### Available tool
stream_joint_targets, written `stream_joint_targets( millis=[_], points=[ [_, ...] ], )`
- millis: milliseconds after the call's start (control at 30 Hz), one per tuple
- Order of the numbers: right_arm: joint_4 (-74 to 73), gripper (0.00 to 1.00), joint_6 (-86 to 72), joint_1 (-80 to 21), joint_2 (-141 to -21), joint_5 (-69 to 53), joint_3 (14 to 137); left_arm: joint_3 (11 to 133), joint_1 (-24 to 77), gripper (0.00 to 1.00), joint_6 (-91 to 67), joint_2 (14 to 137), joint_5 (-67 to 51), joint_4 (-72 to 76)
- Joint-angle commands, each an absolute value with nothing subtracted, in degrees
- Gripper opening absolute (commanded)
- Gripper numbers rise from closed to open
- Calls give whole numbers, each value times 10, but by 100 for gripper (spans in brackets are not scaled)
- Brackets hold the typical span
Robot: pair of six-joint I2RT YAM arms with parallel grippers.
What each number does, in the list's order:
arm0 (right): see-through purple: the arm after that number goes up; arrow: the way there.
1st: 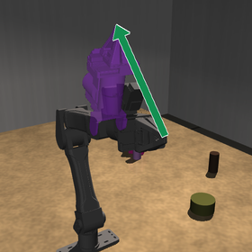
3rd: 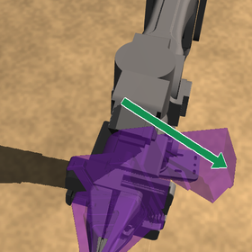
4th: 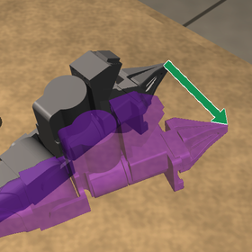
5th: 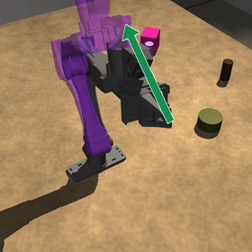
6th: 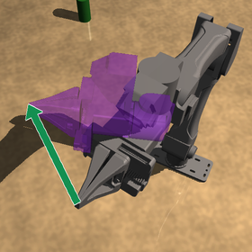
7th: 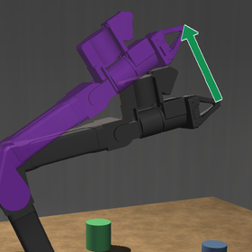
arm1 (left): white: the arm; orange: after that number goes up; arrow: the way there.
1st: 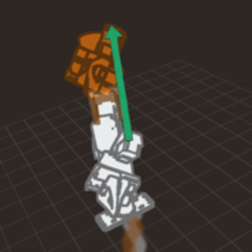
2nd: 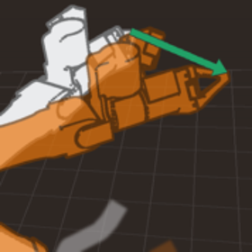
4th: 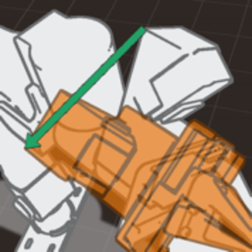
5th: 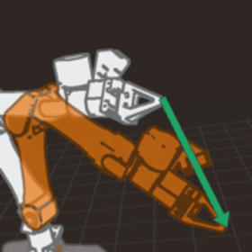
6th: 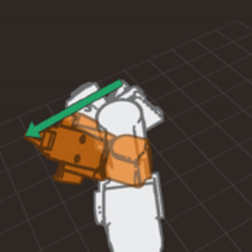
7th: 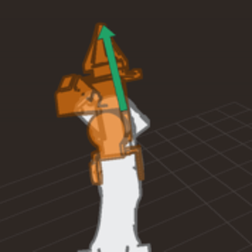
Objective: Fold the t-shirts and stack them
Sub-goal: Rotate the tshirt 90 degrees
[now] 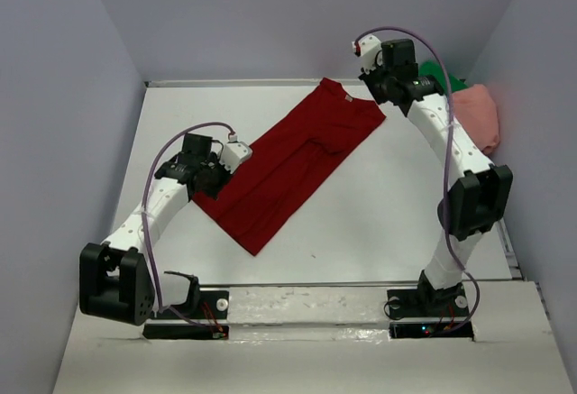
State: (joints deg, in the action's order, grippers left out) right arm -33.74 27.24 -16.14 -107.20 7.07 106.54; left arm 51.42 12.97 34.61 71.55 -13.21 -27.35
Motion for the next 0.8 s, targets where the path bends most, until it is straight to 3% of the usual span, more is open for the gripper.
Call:
stream_joint_targets(
  millis=[0,233,767],
  points=[
    [-478,0,216,-212,-1035,-120,1039,466,105,0,333,681,-108,-192],
    [-533,0,210,-357,-1066,-154,1003,432,42,0,292,640,-115,-142],
    [-512,0,196,-474,-1144,-151,962,425,-62,0,259,641,-97,-117]
  ],
)
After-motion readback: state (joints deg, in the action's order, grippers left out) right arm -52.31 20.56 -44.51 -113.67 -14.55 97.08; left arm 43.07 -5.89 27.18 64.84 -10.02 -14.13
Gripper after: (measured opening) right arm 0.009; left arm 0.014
